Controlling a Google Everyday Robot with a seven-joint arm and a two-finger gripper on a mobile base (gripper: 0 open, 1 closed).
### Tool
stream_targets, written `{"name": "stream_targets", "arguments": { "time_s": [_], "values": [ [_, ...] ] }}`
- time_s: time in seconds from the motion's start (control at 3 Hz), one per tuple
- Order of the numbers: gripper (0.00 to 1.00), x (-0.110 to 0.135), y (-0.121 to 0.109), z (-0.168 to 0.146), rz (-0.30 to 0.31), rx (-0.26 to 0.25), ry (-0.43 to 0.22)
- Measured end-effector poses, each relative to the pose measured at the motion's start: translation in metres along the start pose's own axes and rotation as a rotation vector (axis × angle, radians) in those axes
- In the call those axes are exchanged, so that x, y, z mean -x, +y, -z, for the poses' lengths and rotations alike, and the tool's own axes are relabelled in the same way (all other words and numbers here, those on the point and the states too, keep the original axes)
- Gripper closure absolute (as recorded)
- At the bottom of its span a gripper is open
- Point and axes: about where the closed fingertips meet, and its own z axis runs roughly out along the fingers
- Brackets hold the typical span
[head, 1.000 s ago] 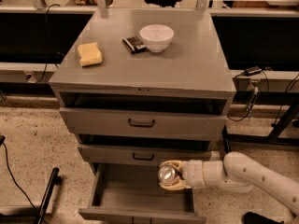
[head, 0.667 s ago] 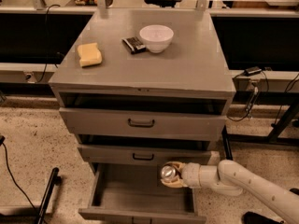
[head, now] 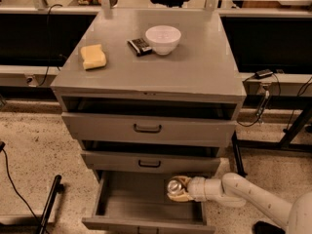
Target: Place coke can into bottom drawer
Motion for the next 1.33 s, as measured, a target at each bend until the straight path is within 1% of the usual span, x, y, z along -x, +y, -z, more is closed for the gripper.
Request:
{"name": "stream_targets", "arguments": {
  "time_s": [0.33, 0.67, 1.0, 1.33],
  "values": [
    [0.82, -0.018, 0.003, -0.011, 0.029, 0.023, -0.001],
    [0.59, -0.035, 0.005, -0.019, 0.076, 0.032, -0.006],
    [0.36, -0.043, 0.003, -0.025, 0.098, 0.034, -0.003],
    [0.12, -0.043, 0.004, -0.027, 0.096, 0.037, -0.006]
  ]
}}
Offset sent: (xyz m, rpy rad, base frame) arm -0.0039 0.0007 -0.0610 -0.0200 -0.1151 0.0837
